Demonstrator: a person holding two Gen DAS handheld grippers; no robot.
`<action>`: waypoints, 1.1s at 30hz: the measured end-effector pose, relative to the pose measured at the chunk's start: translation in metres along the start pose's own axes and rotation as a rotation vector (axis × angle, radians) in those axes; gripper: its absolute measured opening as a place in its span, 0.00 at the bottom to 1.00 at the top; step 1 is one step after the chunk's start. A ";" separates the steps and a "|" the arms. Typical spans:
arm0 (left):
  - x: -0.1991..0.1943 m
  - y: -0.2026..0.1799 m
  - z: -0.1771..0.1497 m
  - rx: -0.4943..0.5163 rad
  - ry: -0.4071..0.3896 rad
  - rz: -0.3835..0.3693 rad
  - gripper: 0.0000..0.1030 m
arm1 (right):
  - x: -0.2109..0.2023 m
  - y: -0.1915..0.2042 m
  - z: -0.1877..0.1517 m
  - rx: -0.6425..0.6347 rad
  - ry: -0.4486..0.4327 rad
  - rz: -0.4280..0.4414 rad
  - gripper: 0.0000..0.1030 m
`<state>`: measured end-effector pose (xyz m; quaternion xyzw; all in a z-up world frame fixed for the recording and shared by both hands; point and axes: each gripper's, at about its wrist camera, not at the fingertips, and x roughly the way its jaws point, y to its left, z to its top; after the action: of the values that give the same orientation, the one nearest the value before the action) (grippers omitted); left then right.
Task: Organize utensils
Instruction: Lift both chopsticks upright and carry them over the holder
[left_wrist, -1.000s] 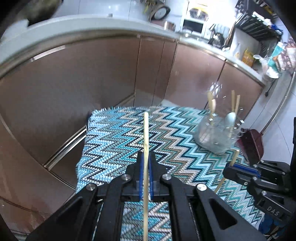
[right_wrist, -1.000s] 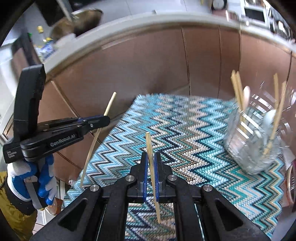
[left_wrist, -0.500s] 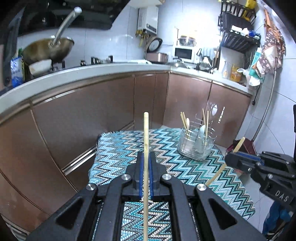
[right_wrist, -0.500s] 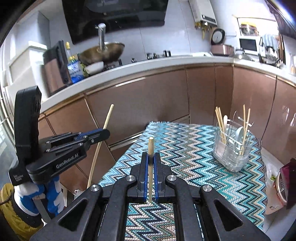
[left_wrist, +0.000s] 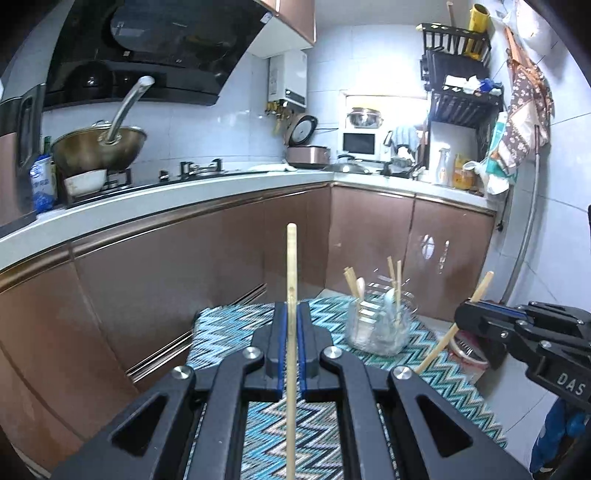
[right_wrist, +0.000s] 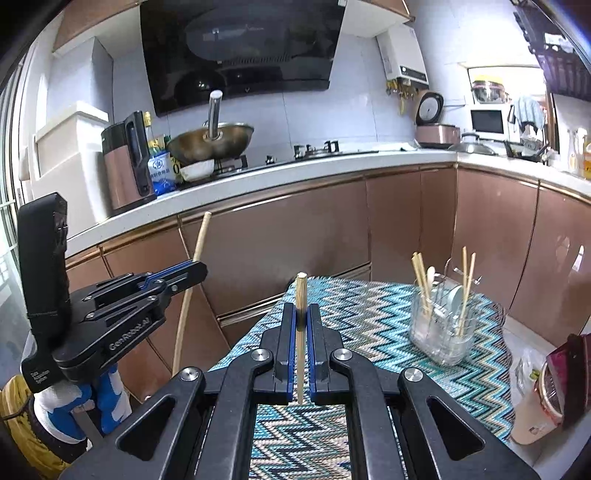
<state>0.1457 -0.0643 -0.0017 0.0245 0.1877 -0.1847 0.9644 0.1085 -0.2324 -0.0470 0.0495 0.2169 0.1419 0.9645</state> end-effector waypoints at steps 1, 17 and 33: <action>0.004 -0.004 0.005 -0.004 -0.005 -0.014 0.04 | -0.005 -0.004 0.004 -0.004 -0.011 -0.005 0.05; 0.117 -0.082 0.092 -0.198 -0.137 -0.262 0.04 | -0.028 -0.116 0.070 -0.009 -0.159 -0.141 0.05; 0.287 -0.135 0.067 -0.246 -0.206 -0.083 0.04 | 0.079 -0.240 0.046 0.045 -0.074 -0.131 0.05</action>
<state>0.3676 -0.2974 -0.0429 -0.1203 0.1100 -0.2014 0.9659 0.2575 -0.4401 -0.0752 0.0618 0.1871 0.0716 0.9778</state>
